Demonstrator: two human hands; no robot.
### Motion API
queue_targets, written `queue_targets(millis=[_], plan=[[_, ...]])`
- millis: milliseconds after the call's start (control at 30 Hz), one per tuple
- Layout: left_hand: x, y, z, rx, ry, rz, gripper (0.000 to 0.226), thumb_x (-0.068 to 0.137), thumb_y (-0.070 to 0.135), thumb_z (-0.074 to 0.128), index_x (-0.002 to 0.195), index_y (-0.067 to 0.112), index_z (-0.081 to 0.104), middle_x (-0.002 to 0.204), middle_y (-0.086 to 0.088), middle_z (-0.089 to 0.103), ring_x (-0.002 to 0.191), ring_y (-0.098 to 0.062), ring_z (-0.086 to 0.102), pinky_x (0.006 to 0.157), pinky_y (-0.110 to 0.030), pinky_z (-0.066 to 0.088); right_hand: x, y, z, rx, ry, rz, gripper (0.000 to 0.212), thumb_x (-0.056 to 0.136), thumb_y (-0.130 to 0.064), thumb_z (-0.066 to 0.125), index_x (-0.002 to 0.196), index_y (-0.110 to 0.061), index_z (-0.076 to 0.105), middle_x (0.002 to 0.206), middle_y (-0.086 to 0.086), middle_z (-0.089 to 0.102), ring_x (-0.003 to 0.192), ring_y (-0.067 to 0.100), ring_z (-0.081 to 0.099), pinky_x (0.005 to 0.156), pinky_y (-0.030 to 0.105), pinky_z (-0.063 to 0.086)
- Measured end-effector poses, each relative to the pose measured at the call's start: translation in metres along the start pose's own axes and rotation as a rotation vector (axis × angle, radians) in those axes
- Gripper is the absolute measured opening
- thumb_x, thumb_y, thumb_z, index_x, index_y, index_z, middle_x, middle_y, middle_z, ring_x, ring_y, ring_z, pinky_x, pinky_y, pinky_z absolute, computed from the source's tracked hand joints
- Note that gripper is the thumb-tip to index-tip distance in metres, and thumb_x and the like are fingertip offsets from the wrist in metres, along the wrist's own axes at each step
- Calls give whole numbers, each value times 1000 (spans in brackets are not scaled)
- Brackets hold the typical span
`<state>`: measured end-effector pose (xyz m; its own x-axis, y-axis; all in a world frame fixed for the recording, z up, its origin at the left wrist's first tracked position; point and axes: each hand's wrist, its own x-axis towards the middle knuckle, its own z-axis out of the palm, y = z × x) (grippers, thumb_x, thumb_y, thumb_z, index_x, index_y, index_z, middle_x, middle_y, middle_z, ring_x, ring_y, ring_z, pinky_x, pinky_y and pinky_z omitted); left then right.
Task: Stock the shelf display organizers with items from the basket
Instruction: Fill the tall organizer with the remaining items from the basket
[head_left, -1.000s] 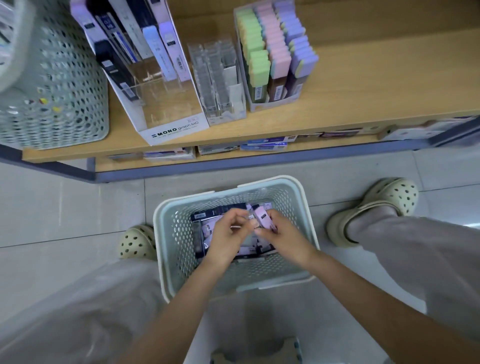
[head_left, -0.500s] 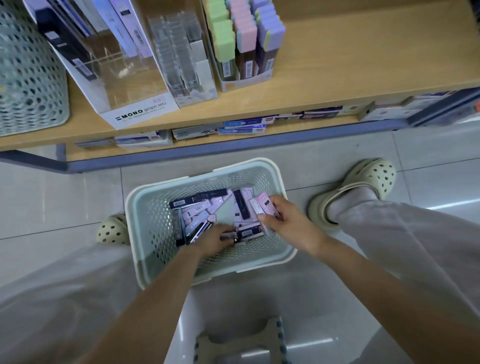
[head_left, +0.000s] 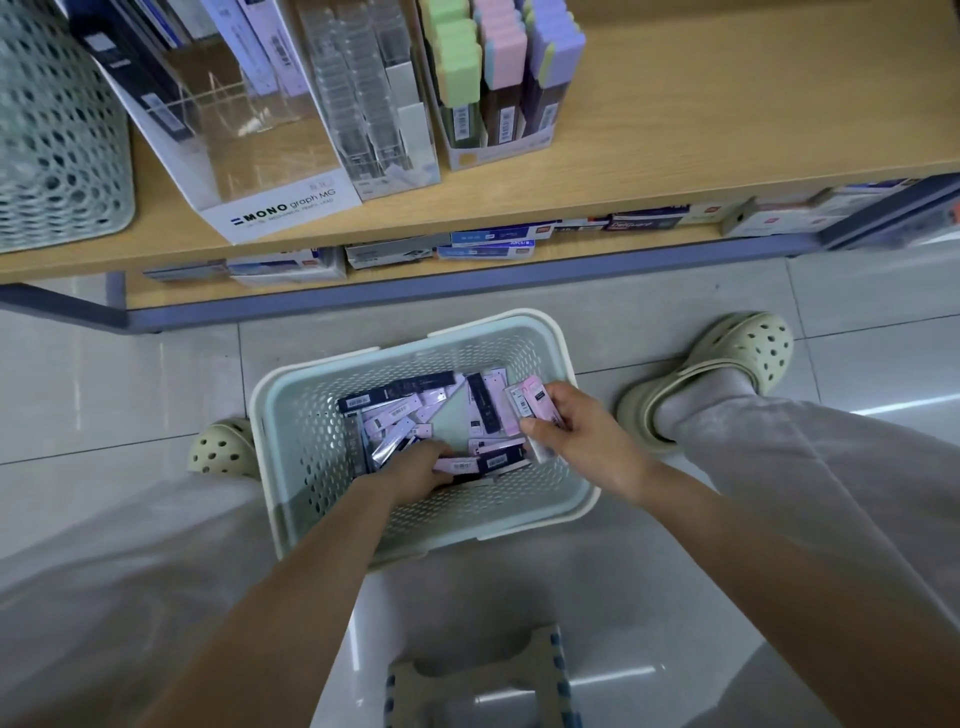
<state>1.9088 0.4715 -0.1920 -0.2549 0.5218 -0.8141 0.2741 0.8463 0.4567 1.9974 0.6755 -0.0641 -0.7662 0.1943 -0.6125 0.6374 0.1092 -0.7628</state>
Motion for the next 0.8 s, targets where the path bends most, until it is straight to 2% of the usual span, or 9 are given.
queue_targets(millis=[133, 200, 300, 367, 433, 533, 600, 700, 800], plan=[[-15, 8, -8, -98, -17, 22, 44, 99, 20, 45, 143, 19, 37, 149, -3, 35, 136, -23, 34, 111, -31, 28, -3, -2, 0, -2, 7, 10, 18, 91, -11, 58, 104, 2, 54, 83, 16, 60, 69, 15, 51, 66, 26, 41], [-24, 15, -14, -177, -3, 16, 46, 101, 20, 40, 146, 19, 29, 149, -6, 35, 135, -25, 36, 103, -26, 31, -4, -3, 1, 6, 12, 6, 15, 92, -11, 58, 102, -1, 54, 79, 13, 60, 69, 17, 51, 67, 26, 40], [-40, 32, -26, -388, 38, 9, 47, 102, 23, 38, 147, 19, 24, 116, -13, 57, 85, -28, 57, 69, -26, 40, -6, -3, 1, -16, 27, 14, 12, 92, -13, 58, 100, -5, 54, 81, 18, 60, 71, 21, 52, 69, 31, 42], [-52, 49, -33, -640, 84, 39, 43, 101, 17, 40, 142, 15, 31, 110, -5, 58, 76, -17, 57, 63, -23, 50, -9, -3, 3, -14, 51, 16, 9, 92, -14, 58, 98, -9, 54, 85, 21, 62, 75, 28, 56, 76, 38, 47], [-63, 68, -36, -894, 133, 56, 33, 99, 11, 43, 131, 6, 42, 97, -4, 59, 73, -14, 62, 63, -26, 57, -13, -5, 6, -17, 87, 3, 8, 91, -14, 58, 98, -13, 54, 84, 16, 63, 77, 32, 58, 79, 42, 48], [-79, 100, -36, -1075, 249, 108, 8, 97, 9, 47, 105, 8, 50, 89, -7, 61, 65, -11, 67, 60, -29, 58, -23, -14, 13, 7, 160, -30, 7, 91, -10, 58, 96, -12, 53, 83, 12, 62, 77, 25, 59, 78, 40, 48], [-88, 120, -37, -1168, 338, 124, 9, 97, 10, 49, 105, 7, 51, 91, -10, 64, 69, -18, 69, 67, -38, 59, -30, -21, 16, 71, 210, -62, 8, 90, -6, 58, 91, -13, 53, 80, 10, 61, 72, 17, 60, 73, 35, 50], [-103, 143, -39, -1252, 446, 119, 17, 98, 8, 45, 114, 5, 52, 94, -7, 62, 76, -17, 65, 82, -47, 55, -41, -34, 16, 85, 251, -124, 11, 89, -2, 58, 87, -12, 54, 70, -2, 56, 55, -4, 53, 55, 8, 41], [-118, 153, -42, -1324, 494, 99, 18, 100, 7, 38, 114, 7, 51, 96, -7, 62, 81, -20, 60, 83, -48, 53, -48, -44, 15, 68, 235, -163, 14, 87, -5, 62, 87, -19, 58, 74, -1, 60, 61, 2, 54, 62, 16, 47]])
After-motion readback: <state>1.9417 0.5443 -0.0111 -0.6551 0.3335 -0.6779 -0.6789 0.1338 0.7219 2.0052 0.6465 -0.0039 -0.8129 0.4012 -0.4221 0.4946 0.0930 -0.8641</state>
